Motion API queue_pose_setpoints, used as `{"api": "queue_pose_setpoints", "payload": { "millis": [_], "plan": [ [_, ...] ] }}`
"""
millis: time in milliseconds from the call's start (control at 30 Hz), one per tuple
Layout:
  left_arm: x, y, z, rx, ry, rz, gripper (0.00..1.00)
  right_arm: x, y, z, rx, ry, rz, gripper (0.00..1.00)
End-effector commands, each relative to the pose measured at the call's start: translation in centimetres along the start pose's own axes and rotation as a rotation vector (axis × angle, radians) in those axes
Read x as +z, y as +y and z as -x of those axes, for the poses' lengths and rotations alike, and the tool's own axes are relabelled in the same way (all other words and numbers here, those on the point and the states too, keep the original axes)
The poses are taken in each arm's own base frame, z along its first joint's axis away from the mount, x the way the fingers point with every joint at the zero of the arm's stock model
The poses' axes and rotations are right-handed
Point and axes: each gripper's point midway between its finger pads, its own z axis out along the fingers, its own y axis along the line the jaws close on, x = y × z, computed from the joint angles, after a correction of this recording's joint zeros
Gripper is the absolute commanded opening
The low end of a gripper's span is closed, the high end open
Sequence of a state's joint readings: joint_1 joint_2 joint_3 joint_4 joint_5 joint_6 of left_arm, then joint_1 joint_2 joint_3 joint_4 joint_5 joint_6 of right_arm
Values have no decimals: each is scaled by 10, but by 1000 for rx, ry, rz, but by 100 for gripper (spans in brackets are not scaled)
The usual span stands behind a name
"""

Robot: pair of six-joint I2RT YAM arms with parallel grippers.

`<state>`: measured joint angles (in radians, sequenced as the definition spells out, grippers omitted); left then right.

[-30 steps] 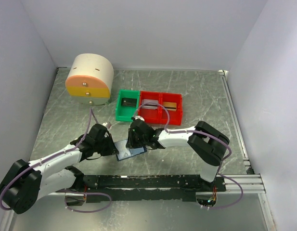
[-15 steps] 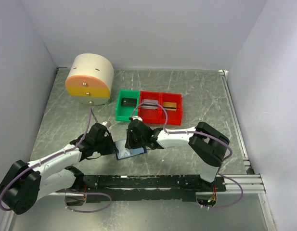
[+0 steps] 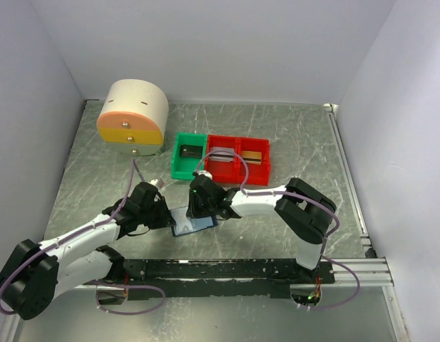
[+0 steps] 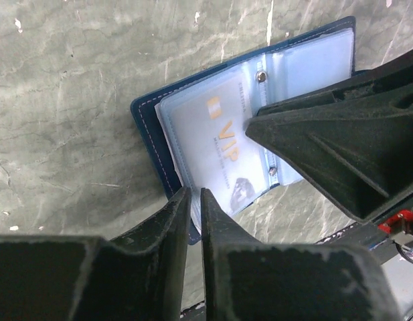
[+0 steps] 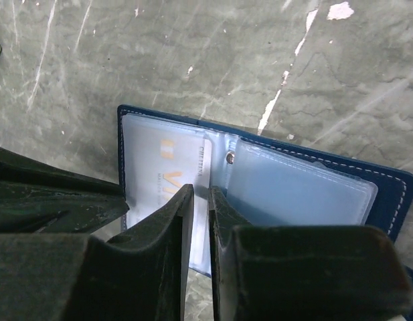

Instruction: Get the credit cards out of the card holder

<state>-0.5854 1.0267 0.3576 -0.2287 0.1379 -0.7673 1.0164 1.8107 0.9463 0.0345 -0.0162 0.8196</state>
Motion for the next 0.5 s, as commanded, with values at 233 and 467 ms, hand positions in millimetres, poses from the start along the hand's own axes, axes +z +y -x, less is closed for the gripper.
{"api": "queue_pose_setpoints", "payload": {
  "millis": [233, 467],
  "plan": [
    [-3, -26, 13, -32, -44, -111, 29, 0, -29, -19, 21, 65, -41, 15],
    [-4, -37, 14, -51, -47, -167, 29, 2, -35, -23, 11, 85, -69, 13]
  ]
}}
